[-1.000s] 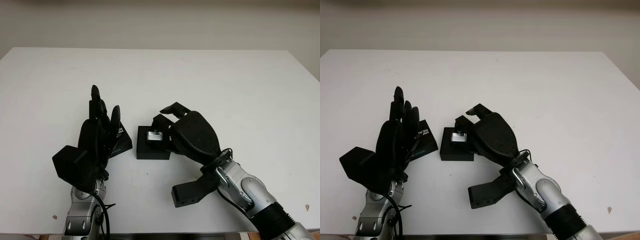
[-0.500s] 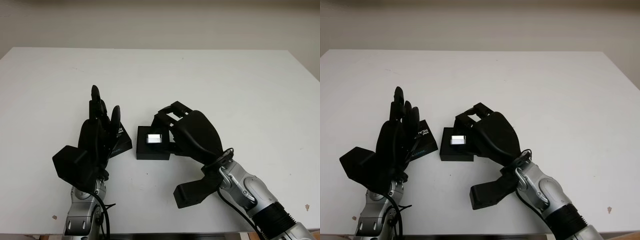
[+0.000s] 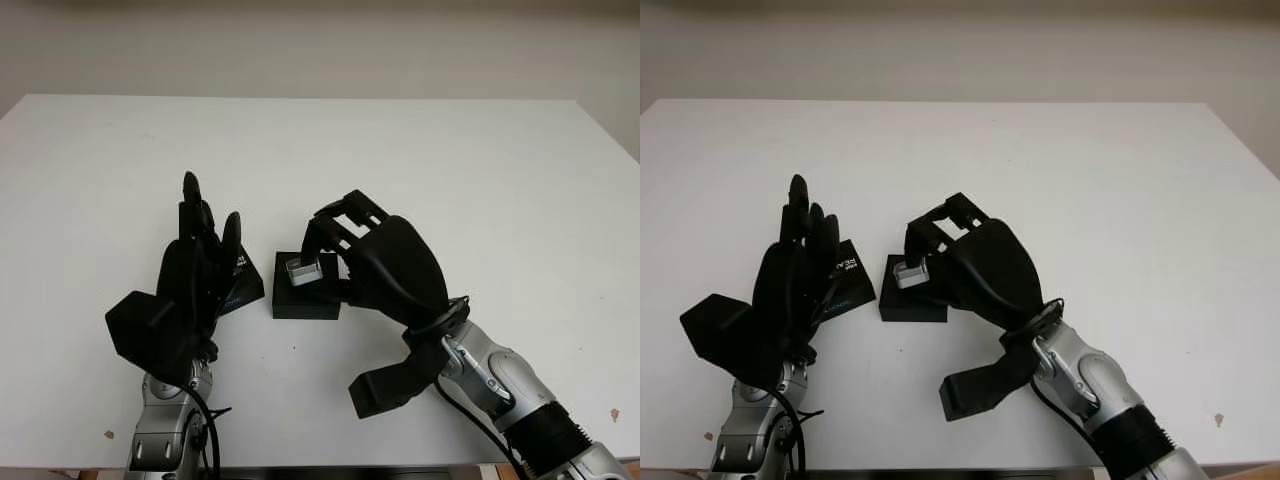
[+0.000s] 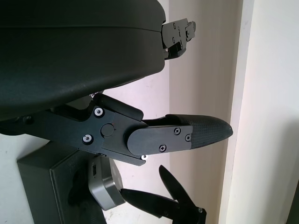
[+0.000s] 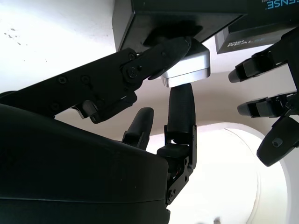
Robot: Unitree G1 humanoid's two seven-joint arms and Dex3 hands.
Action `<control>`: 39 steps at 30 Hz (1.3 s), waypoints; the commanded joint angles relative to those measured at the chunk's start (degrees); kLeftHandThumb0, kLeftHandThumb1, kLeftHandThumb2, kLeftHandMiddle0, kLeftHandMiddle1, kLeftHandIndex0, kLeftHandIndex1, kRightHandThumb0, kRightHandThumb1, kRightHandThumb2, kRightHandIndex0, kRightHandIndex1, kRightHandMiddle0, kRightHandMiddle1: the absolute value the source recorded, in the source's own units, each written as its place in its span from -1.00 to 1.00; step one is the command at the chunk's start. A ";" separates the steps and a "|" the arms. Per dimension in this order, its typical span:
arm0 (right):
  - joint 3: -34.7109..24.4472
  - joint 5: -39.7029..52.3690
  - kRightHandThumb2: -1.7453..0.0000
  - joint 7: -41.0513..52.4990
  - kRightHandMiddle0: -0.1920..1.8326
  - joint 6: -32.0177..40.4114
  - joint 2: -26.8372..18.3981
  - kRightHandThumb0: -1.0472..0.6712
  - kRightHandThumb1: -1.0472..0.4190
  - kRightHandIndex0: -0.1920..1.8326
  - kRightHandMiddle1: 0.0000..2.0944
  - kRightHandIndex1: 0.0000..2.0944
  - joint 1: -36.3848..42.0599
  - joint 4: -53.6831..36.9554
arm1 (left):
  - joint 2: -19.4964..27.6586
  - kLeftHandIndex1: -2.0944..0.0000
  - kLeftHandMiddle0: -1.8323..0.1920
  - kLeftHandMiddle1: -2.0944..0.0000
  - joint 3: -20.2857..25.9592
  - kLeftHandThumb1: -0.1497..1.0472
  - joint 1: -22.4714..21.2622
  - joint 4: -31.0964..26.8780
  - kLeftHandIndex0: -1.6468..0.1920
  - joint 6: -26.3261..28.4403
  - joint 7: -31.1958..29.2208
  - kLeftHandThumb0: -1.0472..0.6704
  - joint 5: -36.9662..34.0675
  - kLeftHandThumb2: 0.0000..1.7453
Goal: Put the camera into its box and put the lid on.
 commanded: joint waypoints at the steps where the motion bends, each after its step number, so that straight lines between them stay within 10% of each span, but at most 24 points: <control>1: -0.42 -0.28 0.94 -1.03 -0.37 -0.31 0.10 -0.21 -0.82 -0.60 0.66 0.04 -1.24 0.40 | -0.01 0.96 1.00 1.00 0.09 1.00 -0.74 0.13 1.00 -0.48 0.00 -0.65 -0.06 -0.46; 39: 0.63 0.31 0.93 9.33 -0.50 12.99 9.46 -0.14 -0.88 -0.51 0.65 -0.14 9.12 -11.87 | 1.33 0.99 1.00 1.00 0.42 1.00 0.27 -0.47 1.00 -0.37 -1.30 -0.65 -0.43 -0.44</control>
